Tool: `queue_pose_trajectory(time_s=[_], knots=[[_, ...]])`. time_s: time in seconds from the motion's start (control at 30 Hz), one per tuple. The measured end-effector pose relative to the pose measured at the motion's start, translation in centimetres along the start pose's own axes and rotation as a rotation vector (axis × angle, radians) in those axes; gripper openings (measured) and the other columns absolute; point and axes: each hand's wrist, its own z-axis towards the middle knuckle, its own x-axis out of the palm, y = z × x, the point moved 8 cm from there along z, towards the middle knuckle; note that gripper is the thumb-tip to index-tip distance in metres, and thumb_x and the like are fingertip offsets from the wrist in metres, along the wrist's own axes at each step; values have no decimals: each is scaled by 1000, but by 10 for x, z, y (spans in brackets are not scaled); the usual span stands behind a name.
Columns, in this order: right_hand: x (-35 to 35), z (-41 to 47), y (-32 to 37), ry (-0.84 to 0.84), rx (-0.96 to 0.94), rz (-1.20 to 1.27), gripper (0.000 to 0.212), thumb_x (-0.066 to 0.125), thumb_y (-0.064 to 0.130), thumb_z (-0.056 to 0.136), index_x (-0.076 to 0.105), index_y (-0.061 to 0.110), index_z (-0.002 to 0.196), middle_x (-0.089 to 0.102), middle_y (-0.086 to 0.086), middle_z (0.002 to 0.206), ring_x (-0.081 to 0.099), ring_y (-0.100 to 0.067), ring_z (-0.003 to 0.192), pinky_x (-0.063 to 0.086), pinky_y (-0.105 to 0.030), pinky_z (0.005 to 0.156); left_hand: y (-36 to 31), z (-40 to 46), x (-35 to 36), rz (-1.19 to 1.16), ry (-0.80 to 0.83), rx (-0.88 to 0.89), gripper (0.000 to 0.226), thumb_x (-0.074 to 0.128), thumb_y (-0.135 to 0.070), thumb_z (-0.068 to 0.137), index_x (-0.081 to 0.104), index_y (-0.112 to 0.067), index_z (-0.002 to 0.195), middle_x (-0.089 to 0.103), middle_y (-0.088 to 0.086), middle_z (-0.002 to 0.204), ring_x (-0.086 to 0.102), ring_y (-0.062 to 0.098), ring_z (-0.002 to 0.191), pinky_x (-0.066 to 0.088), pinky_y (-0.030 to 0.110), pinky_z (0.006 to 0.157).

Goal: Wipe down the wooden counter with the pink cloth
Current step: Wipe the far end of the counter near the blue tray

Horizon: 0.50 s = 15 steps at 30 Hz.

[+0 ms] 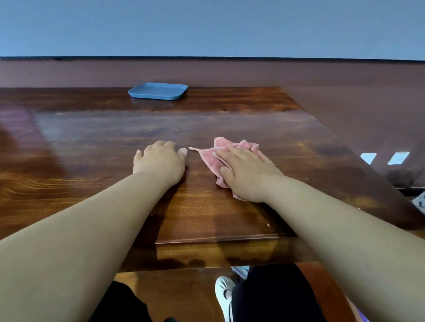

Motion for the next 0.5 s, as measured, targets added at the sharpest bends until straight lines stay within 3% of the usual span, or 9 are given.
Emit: queue_pose_trajectory(time_s=[0.17, 0.27, 0.37, 0.5], knots=[[16, -34, -9, 25, -50, -27, 58, 26, 38, 105, 11, 27, 161, 5, 4, 169, -5, -12, 155, -2, -38, 122, -48, -5, 4, -145, -25, 131, 50, 34, -38, 100, 40, -19, 145, 37, 2, 152, 34, 26, 138, 20, 45, 116], [7, -32, -37, 22, 10, -46, 61, 34, 33, 104, 12, 28, 161, 7, 4, 169, -2, -12, 155, -1, -38, 123, -59, -4, 9, -171, -48, 157, 49, 33, -39, 100, 41, -19, 144, 40, 1, 151, 35, 25, 138, 17, 44, 117], [-6, -20, -55, 2, 132, -25, 55, 25, 34, 105, 19, 27, 160, 13, 1, 168, 4, -16, 155, 7, -43, 124, -69, -3, 14, -161, -64, 160, 49, 33, -40, 101, 41, -19, 144, 40, 1, 150, 34, 23, 138, 14, 43, 118], [8, -48, -43, 12, 56, -10, 59, 17, 43, 105, 13, 27, 161, 5, 1, 170, -3, -15, 155, 1, -43, 125, -74, -7, 24, -119, -70, 196, 49, 28, -40, 102, 41, -20, 144, 35, -3, 153, 27, 19, 142, 10, 42, 118]])
